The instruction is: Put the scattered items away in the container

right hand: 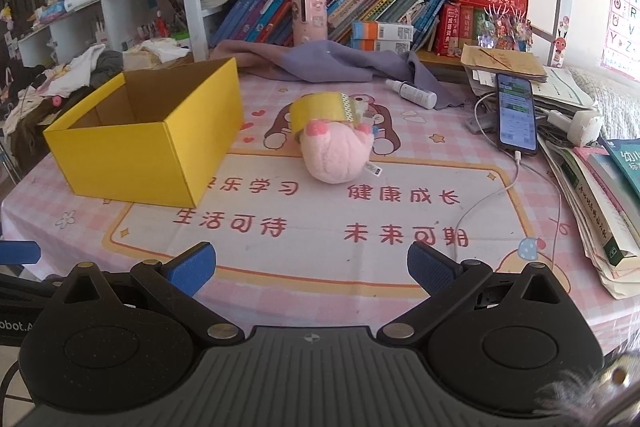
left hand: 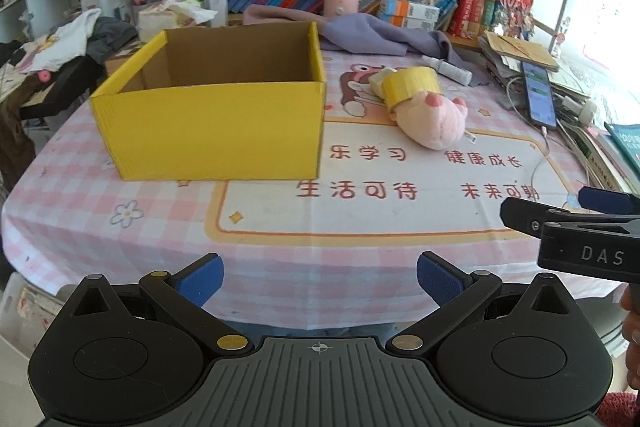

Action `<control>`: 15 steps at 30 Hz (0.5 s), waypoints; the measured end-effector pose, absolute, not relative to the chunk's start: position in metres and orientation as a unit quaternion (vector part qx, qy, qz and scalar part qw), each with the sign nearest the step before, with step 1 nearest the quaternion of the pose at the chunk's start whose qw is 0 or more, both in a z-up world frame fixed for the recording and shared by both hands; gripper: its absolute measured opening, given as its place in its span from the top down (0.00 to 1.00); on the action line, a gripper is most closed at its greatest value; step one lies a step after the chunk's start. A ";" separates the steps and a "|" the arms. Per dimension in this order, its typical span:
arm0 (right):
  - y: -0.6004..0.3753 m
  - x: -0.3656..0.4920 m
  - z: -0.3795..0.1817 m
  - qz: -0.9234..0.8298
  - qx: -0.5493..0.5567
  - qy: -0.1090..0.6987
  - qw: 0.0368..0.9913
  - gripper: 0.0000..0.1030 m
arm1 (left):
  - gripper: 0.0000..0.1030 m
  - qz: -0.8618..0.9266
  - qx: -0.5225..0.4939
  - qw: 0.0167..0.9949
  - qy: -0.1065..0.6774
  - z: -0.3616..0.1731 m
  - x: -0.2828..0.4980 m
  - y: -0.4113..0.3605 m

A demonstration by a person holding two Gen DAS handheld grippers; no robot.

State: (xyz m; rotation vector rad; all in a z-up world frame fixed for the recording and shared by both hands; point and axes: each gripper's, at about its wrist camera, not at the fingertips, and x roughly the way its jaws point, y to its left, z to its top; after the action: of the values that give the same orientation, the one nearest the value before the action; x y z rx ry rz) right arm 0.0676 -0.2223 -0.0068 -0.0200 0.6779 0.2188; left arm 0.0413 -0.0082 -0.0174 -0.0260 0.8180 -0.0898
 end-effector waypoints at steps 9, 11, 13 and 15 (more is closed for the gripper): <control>-0.245 0.102 -0.009 0.096 -0.012 0.338 0.936 0.00 | 0.00 -0.077 0.002 0.916 0.394 -0.021 0.072 -0.041; -0.250 0.112 -0.009 0.094 -0.015 0.338 0.936 0.00 | 0.00 -0.083 0.003 0.915 0.394 -0.023 0.080 -0.050; -0.257 0.121 -0.009 0.092 -0.016 0.338 0.937 0.00 | 0.00 -0.090 0.002 0.915 0.394 -0.025 0.088 -0.057; -0.264 0.131 -0.009 0.090 -0.016 0.337 0.937 0.00 | 0.00 -0.098 0.000 0.915 0.390 -0.025 0.097 -0.065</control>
State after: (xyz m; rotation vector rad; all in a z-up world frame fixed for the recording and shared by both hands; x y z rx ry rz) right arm 0.1313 -0.2636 -0.0086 -0.0324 0.6885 0.1841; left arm 0.0969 -0.0647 -0.0254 -0.0008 0.8033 -0.2024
